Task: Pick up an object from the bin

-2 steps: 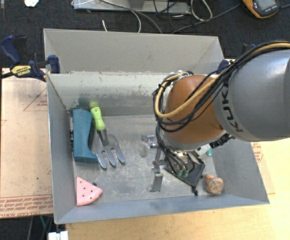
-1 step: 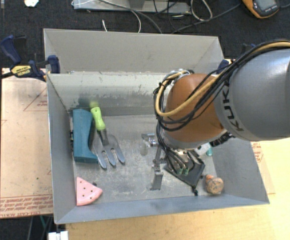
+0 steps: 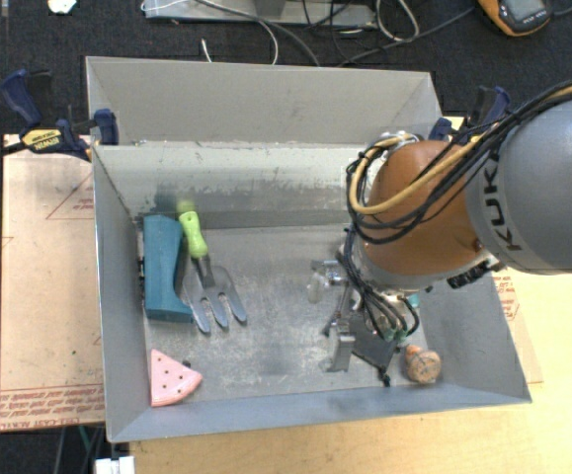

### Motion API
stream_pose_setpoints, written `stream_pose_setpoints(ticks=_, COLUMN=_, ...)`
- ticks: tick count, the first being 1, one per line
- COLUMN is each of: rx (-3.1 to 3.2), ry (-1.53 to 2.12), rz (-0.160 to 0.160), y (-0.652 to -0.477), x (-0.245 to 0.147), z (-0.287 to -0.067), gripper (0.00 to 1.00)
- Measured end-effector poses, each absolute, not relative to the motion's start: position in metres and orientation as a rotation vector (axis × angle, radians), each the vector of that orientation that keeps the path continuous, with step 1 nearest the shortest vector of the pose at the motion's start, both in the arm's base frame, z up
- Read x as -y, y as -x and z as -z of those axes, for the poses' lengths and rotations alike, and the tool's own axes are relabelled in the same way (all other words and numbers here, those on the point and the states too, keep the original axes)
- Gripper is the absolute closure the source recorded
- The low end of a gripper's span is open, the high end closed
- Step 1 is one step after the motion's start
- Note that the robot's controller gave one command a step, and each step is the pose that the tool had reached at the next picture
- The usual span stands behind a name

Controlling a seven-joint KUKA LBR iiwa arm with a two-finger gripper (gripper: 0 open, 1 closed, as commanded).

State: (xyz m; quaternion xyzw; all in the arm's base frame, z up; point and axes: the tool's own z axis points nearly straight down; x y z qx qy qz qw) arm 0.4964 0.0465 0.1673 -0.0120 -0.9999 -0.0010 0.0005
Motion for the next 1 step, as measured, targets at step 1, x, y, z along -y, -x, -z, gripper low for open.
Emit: stream_pose_setpoints(ticks=1, rx=3.132, ry=0.23, rz=0.006, y=-0.5117, x=-0.0145, z=-0.1472, gripper=0.0)
